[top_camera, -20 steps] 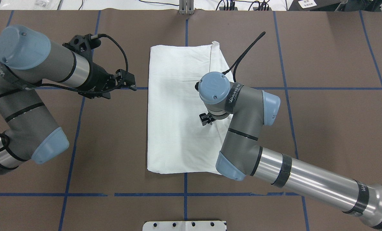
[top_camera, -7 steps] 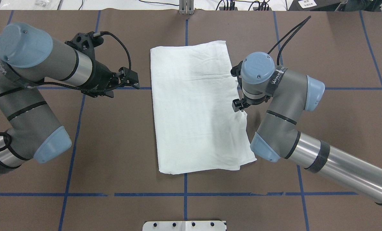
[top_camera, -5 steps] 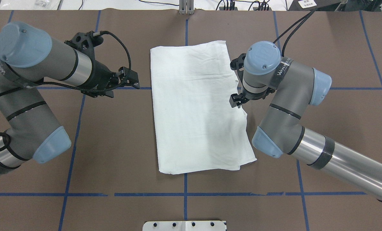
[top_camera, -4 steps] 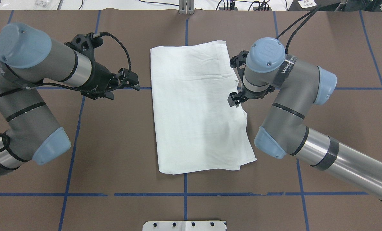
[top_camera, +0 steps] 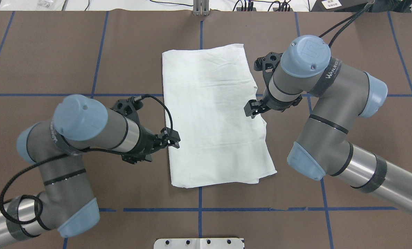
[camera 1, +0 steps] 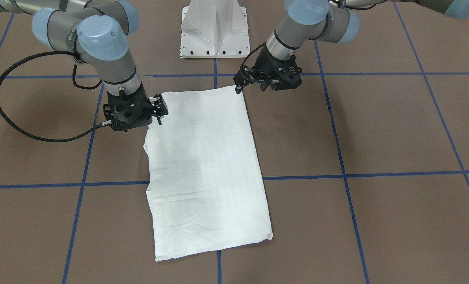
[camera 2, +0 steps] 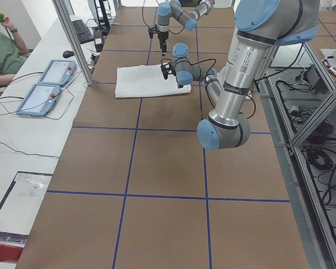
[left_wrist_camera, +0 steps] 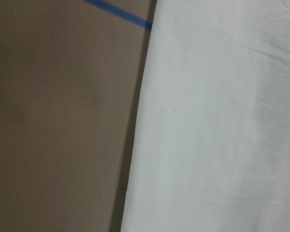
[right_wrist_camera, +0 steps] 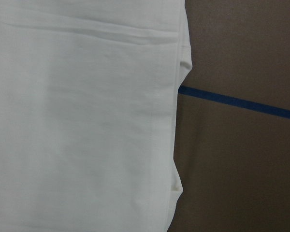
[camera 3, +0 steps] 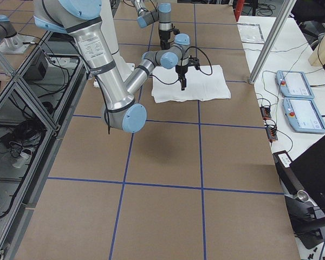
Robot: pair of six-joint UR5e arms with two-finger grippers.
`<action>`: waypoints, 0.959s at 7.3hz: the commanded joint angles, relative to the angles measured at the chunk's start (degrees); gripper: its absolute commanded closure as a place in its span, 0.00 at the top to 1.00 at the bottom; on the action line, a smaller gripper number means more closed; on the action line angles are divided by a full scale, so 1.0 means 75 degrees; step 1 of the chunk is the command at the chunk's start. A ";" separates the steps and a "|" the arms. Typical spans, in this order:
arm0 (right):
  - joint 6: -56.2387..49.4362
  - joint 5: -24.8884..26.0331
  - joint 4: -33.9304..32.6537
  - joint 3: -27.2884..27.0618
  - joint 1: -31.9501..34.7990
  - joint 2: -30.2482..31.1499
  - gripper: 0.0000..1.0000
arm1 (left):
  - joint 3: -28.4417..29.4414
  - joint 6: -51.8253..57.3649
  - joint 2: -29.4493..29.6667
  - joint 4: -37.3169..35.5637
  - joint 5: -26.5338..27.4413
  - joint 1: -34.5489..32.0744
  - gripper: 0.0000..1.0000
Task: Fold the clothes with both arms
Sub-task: 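Lower the left gripper to the near shirt edge while the right holds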
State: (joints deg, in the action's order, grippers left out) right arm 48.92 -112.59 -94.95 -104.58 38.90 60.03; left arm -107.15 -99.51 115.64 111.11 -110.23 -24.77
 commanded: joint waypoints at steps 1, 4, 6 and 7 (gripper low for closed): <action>0.0133 -0.0105 0.0004 -0.0107 -0.0007 0.0012 1.00 | 0.0443 -0.0537 0.0131 0.0010 0.0540 0.0806 1.00; 0.0215 -0.0105 0.0004 -0.0107 -0.0007 -0.0011 1.00 | 0.0809 -0.0537 0.0332 0.0021 0.0553 0.0806 0.93; 0.0321 -0.0116 0.0004 -0.0107 -0.0019 -0.0035 1.00 | 0.0984 -0.0537 0.0355 0.0184 0.0553 0.0806 0.88; 0.0321 -0.0105 0.0004 -0.0107 -0.0019 -0.0035 1.00 | 0.1124 -0.0537 0.0355 0.0359 0.0553 0.0806 0.88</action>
State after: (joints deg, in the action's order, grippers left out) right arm 51.20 -113.44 -94.92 -105.38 38.78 59.80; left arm -99.94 -103.53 118.25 112.40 -106.09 -18.72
